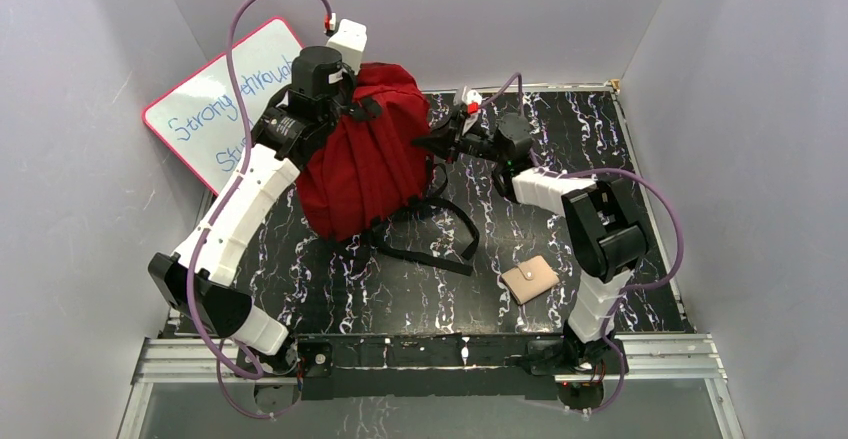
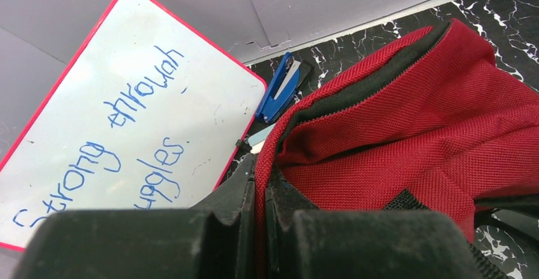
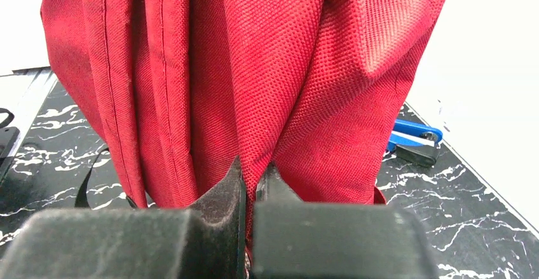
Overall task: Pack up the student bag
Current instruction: Adjust the student bag at the center of the board.
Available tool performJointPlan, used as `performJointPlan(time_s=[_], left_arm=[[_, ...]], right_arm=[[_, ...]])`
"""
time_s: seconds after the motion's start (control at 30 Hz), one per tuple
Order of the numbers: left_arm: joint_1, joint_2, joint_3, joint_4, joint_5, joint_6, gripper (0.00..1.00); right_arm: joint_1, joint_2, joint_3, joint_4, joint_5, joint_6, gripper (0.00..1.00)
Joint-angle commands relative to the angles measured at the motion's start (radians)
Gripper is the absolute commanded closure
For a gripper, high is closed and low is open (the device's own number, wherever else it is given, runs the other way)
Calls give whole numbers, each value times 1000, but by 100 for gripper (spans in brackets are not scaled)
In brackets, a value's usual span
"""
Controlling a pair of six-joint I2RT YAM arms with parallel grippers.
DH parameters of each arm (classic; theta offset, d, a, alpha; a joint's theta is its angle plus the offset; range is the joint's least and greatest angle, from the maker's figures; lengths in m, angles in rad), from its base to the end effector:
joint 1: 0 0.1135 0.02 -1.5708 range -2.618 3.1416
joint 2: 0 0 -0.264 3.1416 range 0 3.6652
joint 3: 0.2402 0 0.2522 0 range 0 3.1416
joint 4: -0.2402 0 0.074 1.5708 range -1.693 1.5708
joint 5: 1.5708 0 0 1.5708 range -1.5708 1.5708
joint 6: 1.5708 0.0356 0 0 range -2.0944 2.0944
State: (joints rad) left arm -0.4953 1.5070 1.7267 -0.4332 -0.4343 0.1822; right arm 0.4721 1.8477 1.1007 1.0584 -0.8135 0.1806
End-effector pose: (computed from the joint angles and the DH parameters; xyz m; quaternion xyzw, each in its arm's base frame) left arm 0.3001 -0.1451 0.4664 0.1250 0.7619 0.0701 0.6317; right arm 0.3502 0.2078 0.2752 -0.3949 0.4887 0.4586 0.6284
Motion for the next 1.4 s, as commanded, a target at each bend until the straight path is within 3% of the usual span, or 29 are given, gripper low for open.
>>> performJointPlan(time_s=[0.0, 0.23, 0.43, 0.67, 0.97, 1.1, 1.17, 1.27, 1.37], left_arm=[[3, -45, -1, 71, -37, -1, 100], [3, -62, 23, 95, -115, 13, 100], [4, -79, 84, 117, -137, 49, 100], [4, -76, 81, 109, 13, 48, 100], [4, -64, -108, 168, 308, -134, 100], [4, -20, -94, 173, 331, -167, 55], [4, -14, -73, 179, 307, -169, 39], [4, -19, -44, 177, 264, -170, 28], [4, -40, -51, 169, 241, -170, 24]], right_arm=[[23, -114, -22, 8, 0, 2, 100], [168, -350, -1, -452, 219, -233, 100], [351, -516, -6, -705, 398, -220, 100], [493, -616, -30, -870, 560, 58, 100], [493, -775, -232, -967, 1048, 236, 100], [492, -788, -260, -994, 1164, 237, 100], [482, -773, -254, -1010, 1208, 238, 100], [452, -733, -232, -1029, 1227, 241, 100], [412, -694, -226, -1035, 1236, 261, 100]])
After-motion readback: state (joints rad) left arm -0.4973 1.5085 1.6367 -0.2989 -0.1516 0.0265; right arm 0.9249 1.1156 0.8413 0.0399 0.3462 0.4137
